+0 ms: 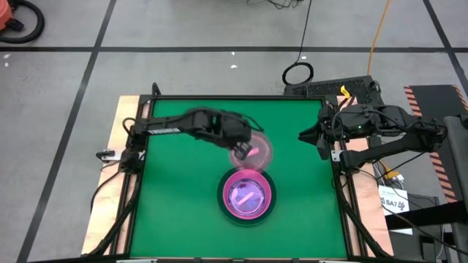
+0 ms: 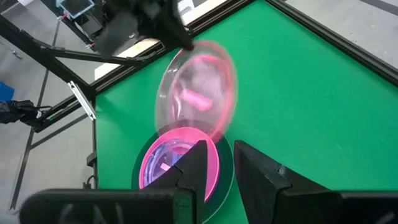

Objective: Stack plastic plates
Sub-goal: Stack the pink transparent plate on top of the other pink transparent plate

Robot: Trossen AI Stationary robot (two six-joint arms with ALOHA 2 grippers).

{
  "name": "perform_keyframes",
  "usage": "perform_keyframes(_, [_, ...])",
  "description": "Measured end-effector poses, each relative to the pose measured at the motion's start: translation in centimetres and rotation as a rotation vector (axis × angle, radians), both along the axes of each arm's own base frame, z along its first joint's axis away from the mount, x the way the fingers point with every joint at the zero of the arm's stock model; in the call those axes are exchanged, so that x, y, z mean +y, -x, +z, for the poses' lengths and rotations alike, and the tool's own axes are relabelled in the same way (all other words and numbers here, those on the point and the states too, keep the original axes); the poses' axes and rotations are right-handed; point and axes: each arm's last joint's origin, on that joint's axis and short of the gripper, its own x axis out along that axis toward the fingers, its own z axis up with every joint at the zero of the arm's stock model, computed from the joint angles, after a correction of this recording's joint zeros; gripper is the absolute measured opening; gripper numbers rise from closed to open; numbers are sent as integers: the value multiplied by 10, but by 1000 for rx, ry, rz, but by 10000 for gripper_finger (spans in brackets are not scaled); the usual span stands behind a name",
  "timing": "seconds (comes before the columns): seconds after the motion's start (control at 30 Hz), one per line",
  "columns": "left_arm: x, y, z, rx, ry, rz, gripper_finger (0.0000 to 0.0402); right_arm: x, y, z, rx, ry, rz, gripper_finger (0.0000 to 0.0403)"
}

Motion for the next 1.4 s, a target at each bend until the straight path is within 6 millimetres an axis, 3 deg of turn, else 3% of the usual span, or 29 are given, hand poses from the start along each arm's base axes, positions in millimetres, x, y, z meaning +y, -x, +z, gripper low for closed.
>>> perform_keyframes(0.47, [-52, -41, -72, 222, 24, -286, 5, 0, 1, -1, 16, -22, -11, 73])
perform_keyframes(0.9, [-60, -54, -91, 246, 47, -499, 5, 0, 2, -2, 29, -1, 3, 73])
perform_keyframes(1.13, [-62, -57, -98, 269, 31, -518, 9, 0, 2, -2, 31, 0, 3, 73])
perform_keyframes(1.4, [-63, -58, -100, 268, 51, -527, 94, 0, 2, -2, 31, 6, 6, 73])
